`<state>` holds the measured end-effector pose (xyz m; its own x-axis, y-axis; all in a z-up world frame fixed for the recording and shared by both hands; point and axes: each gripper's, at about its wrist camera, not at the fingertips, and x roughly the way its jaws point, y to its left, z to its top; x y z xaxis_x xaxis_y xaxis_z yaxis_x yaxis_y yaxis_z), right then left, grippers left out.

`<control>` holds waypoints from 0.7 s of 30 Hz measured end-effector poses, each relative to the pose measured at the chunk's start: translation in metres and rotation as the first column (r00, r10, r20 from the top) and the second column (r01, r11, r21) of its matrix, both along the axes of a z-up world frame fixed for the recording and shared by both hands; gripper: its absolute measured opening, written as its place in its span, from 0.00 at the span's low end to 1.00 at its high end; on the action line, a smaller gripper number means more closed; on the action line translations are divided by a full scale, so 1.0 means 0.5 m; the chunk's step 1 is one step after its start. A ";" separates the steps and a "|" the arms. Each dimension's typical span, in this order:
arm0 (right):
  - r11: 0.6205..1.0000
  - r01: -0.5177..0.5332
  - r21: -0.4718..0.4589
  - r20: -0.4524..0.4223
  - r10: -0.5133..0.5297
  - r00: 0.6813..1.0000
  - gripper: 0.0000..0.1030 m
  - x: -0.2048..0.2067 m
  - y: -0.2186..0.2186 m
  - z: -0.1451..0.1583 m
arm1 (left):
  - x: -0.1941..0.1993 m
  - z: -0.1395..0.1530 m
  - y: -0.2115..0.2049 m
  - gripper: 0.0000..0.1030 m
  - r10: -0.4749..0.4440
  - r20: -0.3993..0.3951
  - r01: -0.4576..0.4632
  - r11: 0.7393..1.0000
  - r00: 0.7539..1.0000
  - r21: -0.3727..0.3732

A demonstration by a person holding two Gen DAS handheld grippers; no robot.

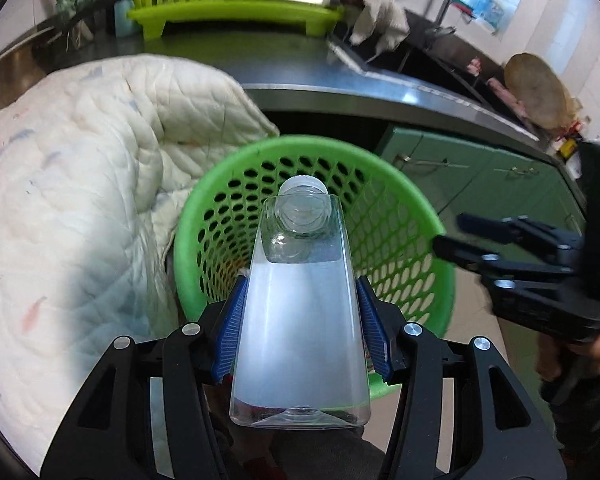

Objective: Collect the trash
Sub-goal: 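Drop the bottle into the green basket with the left tool while the right tool drops the lid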

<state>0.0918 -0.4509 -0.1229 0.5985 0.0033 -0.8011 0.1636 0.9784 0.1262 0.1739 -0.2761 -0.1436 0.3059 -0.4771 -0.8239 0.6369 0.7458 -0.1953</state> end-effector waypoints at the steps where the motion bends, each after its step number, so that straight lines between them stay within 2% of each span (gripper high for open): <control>1: 1.000 -0.002 0.006 0.009 0.002 1.000 0.52 -0.004 0.001 0.006 | 0.001 -0.009 -0.005 0.51 0.004 -0.013 -0.004 1.000 1.000 0.007; 5: 1.000 -0.015 0.014 0.034 0.015 0.999 0.53 -0.015 0.009 0.021 | 0.003 -0.033 -0.019 0.52 0.013 -0.055 -0.011 0.999 0.998 0.031; 13: 0.999 -0.024 0.024 0.058 0.022 0.998 0.54 -0.021 0.020 0.036 | -0.003 -0.038 -0.013 0.54 0.017 -0.067 -0.016 1.000 0.998 0.016; 21: 0.999 -0.036 0.011 0.084 0.035 0.996 0.58 -0.023 0.037 0.064 | -0.009 0.018 0.028 0.60 0.042 -0.017 -0.042 0.999 0.999 -0.015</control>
<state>0.0802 -0.4326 -0.0910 0.6628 0.0355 -0.7479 0.1175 0.9816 0.1507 0.1695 -0.2622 -0.1344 0.3120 -0.4765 -0.8219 0.6014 0.7688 -0.2174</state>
